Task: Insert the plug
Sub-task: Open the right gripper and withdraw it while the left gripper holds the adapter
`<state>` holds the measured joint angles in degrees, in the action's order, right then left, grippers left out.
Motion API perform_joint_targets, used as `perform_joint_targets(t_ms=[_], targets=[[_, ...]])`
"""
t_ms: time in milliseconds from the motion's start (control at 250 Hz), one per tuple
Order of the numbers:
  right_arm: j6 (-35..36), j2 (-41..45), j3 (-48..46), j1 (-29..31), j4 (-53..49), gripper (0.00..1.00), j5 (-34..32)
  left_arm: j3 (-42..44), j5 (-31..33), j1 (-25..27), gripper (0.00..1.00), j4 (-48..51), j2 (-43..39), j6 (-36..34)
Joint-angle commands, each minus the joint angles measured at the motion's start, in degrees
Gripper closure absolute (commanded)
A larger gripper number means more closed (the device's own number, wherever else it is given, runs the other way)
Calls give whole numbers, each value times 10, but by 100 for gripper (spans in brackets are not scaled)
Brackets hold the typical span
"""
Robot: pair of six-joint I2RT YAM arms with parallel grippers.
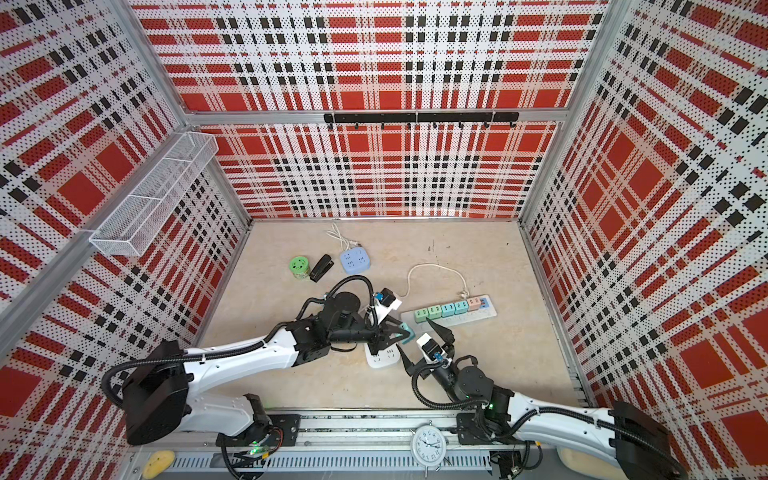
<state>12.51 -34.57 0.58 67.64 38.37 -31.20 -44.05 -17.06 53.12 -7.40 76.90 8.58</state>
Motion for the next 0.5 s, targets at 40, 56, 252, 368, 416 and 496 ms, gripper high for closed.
perform_joint_targets(t_ms=[40,56,252,368,416,496], targets=[[1,44,-31,-1,9,0,-77,-1,127,-2,100,64,-25,-65],[-1,50,-31,-2,5,0,-87,-4,131,-2,100,70,-24,-66],[-79,111,-31,-63,-58,0,-164,-29,156,-2,100,124,-3,-77],[-135,146,-23,-111,-123,0,-169,-64,183,4,100,188,24,-85],[-149,162,-22,-124,-140,0,-167,-82,201,14,100,227,37,-94],[-173,183,-19,-143,-175,0,-168,-98,210,29,100,247,58,-103]])
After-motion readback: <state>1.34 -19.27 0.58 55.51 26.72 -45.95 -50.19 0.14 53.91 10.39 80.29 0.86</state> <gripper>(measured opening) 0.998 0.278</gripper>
